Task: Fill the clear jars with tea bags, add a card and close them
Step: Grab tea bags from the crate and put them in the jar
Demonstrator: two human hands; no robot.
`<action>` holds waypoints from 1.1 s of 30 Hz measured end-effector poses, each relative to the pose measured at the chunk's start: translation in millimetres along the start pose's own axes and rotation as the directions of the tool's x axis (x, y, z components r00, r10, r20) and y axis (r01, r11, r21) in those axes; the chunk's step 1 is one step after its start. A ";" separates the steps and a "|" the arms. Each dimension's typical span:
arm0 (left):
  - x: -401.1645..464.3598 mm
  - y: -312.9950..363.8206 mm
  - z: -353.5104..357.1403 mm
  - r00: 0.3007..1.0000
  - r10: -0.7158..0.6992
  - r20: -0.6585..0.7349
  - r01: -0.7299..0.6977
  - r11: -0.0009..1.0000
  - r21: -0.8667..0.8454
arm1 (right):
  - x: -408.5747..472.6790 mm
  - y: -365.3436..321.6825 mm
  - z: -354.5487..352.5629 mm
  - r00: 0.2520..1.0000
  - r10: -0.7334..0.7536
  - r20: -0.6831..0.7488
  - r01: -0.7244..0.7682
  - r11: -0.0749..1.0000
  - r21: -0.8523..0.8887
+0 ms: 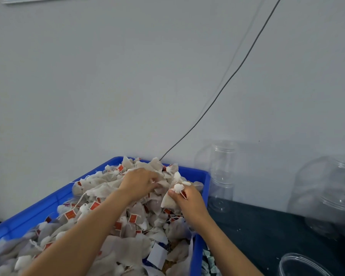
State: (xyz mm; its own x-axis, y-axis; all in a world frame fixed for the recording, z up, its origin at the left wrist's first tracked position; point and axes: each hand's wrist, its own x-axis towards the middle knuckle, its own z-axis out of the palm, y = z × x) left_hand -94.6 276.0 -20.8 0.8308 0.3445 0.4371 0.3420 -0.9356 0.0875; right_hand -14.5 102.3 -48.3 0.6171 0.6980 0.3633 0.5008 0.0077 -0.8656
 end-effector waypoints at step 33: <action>-16.2 4.1 68.3 0.983 0.120 0.137 -0.163 0.915 0.370 | 3.2 9.3 0.1 0.968 -0.106 -0.228 0.047 0.968 -0.247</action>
State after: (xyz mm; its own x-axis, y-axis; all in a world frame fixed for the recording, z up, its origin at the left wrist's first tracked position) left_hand -76.6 271.8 -88.6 0.9179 0.2373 0.3181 0.3400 -0.8837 -0.3218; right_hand -7.9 104.7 -55.2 0.6830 0.5111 0.5218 0.6638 -0.1363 -0.7354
